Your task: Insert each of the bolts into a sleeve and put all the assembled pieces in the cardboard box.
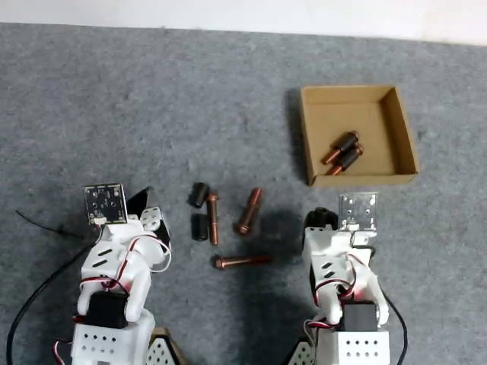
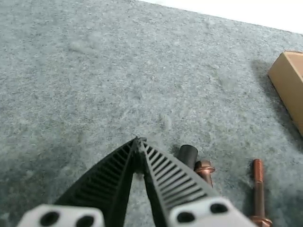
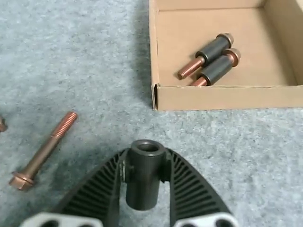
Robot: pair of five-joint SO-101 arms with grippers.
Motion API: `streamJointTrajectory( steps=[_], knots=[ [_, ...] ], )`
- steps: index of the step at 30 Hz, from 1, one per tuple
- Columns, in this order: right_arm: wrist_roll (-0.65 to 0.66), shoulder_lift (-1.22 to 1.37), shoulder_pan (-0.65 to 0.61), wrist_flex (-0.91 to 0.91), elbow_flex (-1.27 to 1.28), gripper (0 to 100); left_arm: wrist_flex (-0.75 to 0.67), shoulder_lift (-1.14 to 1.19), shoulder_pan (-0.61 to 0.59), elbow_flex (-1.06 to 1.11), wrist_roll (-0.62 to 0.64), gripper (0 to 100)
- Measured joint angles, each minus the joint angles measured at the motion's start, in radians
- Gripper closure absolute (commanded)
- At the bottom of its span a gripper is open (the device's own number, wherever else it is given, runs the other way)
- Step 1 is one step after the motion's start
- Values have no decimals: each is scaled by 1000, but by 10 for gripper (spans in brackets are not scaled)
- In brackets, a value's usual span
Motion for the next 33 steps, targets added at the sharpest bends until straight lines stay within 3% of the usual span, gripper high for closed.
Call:
streamJointTrajectory(
  steps=[11, 17, 21, 30, 33],
  knots=[
    [0, 0, 0, 0, 0, 994, 0, 0, 0, 0, 0, 993],
    [0, 0, 0, 0, 0, 994, 69, 61, 0, -69, -48, 992],
    [0, 0, 0, 0, 0, 994, 40, 311, 0, -169, -69, 992],
    [0, 0, 0, 0, 0, 994, 9, 1189, 0, -559, -129, 992],
    [0, 0, 0, 0, 0, 994, 9, 1379, -2, -644, -129, 992]
  ],
)
